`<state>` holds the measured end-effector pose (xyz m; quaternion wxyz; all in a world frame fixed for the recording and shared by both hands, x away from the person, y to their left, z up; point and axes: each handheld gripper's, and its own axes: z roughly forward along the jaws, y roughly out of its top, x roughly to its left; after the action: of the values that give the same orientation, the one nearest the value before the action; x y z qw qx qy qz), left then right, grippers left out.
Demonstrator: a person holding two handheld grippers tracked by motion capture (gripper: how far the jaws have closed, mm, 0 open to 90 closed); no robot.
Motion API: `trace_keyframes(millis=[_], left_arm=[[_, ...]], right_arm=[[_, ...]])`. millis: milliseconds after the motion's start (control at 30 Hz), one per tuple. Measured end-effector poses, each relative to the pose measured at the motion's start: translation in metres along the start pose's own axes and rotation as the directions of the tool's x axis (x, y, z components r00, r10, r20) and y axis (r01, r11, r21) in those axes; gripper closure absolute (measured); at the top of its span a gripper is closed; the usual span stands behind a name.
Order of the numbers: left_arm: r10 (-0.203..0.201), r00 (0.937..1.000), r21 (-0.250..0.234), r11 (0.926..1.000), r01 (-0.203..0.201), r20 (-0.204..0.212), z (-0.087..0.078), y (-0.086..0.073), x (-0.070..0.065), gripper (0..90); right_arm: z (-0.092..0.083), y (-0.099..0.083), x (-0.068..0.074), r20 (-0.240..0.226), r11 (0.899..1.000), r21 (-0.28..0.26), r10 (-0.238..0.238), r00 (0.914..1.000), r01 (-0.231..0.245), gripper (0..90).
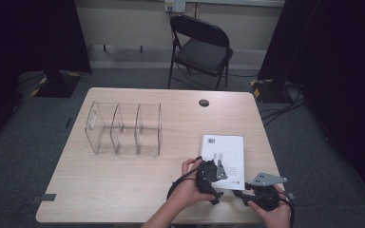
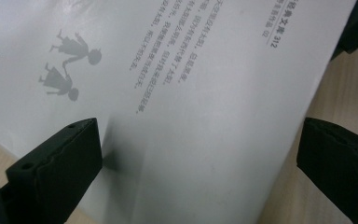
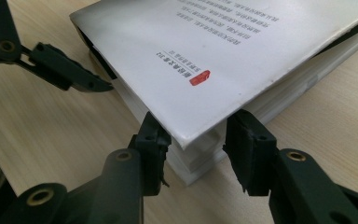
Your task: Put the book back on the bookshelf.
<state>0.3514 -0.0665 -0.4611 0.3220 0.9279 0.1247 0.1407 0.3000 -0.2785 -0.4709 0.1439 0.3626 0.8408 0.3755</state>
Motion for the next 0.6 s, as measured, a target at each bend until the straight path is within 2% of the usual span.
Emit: trace_keyframes(millis=[133, 200, 233, 333, 400, 500, 533, 600], left_arm=[[0.007, 0.9999, -0.007, 0.9999, -0.007, -0.014, 0.002, 0.0, 0.0, 0.0], [0.014, 0.9991, -0.008, 0.9999, -0.014, -0.04, 0.004, 0.001, -0.002, 0.0], [0.014, 0.9991, -0.008, 0.9999, -0.014, -0.04, 0.004, 0.001, -0.002, 0.0], [0.054, 0.9947, 0.008, 0.9986, -0.053, -0.088, 0.008, 0.002, -0.006, 0.0], [0.045, 0.9951, 0.005, 0.999, -0.044, -0.088, 0.008, 0.002, -0.006, 0.0], [0.063, 0.9925, 0.014, 0.998, -0.061, -0.105, 0.01, 0.004, -0.004, 0.0], [0.047, 0.9927, 0.006, 0.9989, -0.047, -0.111, 0.011, 0.004, -0.003, 0.0], [0.053, 0.9922, 0.013, 0.9986, -0.052, -0.113, 0.011, 0.004, -0.002, 0.0]], right_arm=[[0.0, 0.001, 0.0, 0.0, 1.0, 0.003, 0.002, 1.0, -0.002, 59.0], [0.0, 0.001, 0.0, -0.001, 1.0, -0.003, 0.0, 1.0, 0.0, 59.0], [0.0, 0.001, 0.0, -0.001, 1.0, -0.003, 0.0, 1.0, 0.0, 59.0], [-0.001, 0.003, 0.002, 0.005, 1.0, -0.009, -0.011, 0.9999, 0.011, 59.1], [-0.002, 0.003, 0.002, 0.008, 1.0, -0.007, -0.011, 0.9999, 0.011, 59.1], [-0.003, 0.004, 0.002, 0.005, 1.0, -0.009, -0.009, 0.9999, 0.009, 60.0], [-0.004, 0.006, 0.003, 0.007, 1.0, -0.014, -0.016, 0.9999, 0.016, 60.1], [-0.004, 0.006, 0.003, 0.006, 1.0, -0.013, -0.016, 0.9998, 0.016, 60.1]])
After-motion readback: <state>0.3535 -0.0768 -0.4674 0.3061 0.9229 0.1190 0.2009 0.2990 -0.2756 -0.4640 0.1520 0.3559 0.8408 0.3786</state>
